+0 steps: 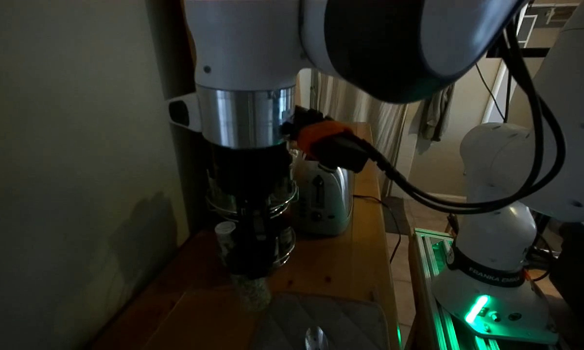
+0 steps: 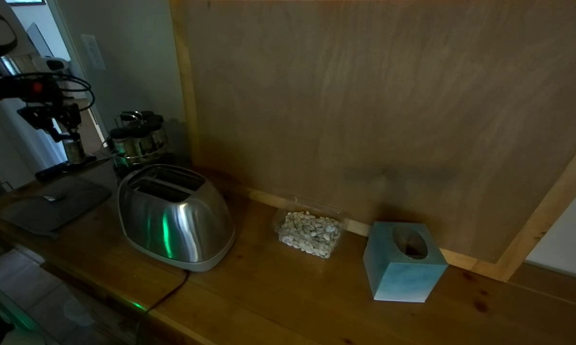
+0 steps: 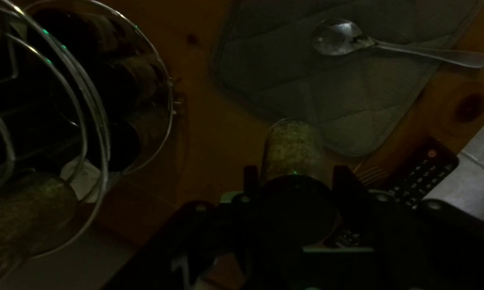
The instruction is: Put the jar on the counter
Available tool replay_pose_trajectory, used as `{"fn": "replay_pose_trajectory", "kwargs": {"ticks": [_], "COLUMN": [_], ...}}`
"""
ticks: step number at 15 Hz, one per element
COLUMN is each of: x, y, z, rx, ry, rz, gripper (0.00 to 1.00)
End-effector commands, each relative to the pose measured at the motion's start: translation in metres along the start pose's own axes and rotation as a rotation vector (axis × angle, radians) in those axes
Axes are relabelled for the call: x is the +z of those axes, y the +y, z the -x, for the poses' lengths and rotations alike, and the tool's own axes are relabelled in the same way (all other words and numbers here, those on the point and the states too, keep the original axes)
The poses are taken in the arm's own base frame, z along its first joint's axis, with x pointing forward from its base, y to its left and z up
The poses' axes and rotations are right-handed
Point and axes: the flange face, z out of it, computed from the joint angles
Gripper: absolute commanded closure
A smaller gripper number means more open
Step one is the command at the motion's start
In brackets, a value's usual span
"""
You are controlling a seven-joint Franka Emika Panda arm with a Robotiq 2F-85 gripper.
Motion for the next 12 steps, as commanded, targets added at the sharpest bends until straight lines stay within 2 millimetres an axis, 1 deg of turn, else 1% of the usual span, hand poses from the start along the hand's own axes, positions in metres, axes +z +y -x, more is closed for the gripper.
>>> {"fn": "replay_pose_trajectory", "kwargs": {"ticks": [1,3,5,12], "x": [0.023,0.036,0.044,0.061], "y": [-0.018,-0.027,-0.032,-0.046], "z": [-0.009,-0.007,-0.003,0.014], "rx": [-0.094,-0.142,-0.189,-0.356], "ry": [0.014,-0.017,-0.045,-0.071], "rz": [-0.011,-0.015,-0.02,-0.053], "gripper": [0.76,0.76,0.76,0.76]}}
